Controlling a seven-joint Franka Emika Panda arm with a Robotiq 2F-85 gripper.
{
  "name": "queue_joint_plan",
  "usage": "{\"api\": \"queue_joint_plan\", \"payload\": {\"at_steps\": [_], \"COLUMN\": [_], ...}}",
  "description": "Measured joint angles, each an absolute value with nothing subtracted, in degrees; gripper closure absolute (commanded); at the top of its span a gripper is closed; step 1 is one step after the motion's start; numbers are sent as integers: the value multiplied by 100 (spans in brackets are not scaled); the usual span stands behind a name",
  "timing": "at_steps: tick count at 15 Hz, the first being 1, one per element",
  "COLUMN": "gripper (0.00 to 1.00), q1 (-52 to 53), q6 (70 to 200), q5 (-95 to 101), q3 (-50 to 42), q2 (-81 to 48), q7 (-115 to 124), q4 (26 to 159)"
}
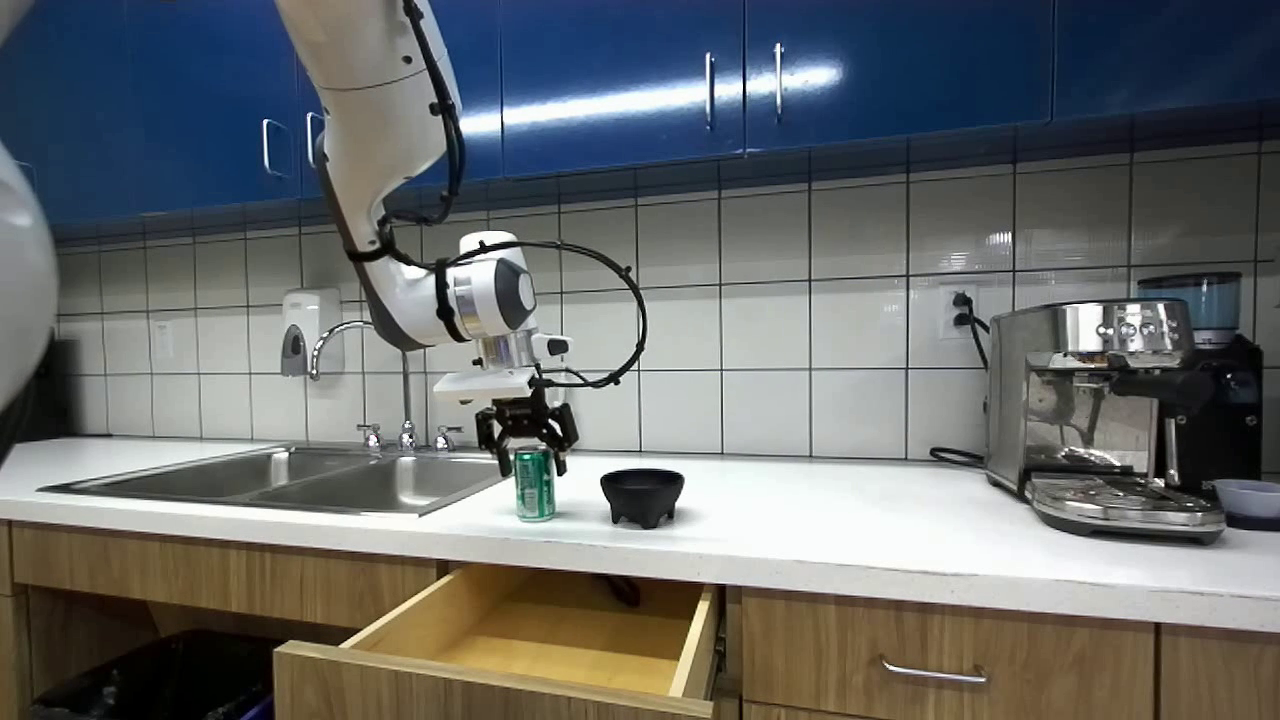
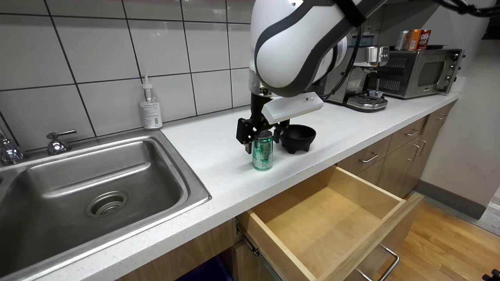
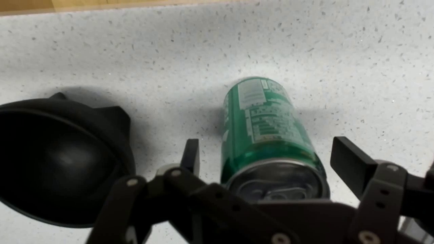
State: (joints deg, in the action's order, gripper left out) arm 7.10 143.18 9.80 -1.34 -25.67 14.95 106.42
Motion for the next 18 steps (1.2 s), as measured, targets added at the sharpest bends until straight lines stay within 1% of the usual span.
{"api": "queue_joint_plan", "payload": {"at_steps": [3, 4, 5, 6, 7, 8, 9, 10, 18], "gripper": [0, 25, 28, 34, 44, 51, 60, 62, 62], "q1": [710, 710, 710, 710, 711, 711, 712, 713, 703], "q6": [14314, 14314, 14314, 14314, 14314, 14314, 14314, 14314, 14351], "q5": [982, 982, 982, 982, 983, 984, 985, 986, 986], "q3": [-195, -218, -236, -246, -249, -249, -249, -249, -266], "q2": [-2595, -2596, -2596, -2596, -2596, -2596, -2596, -2594, -2550], "q7": [1492, 1491, 1490, 1485, 1483, 1481, 1478, 1475, 1432], "q4": [10642, 10642, 10642, 10642, 10642, 10642, 10642, 10640, 10654]}}
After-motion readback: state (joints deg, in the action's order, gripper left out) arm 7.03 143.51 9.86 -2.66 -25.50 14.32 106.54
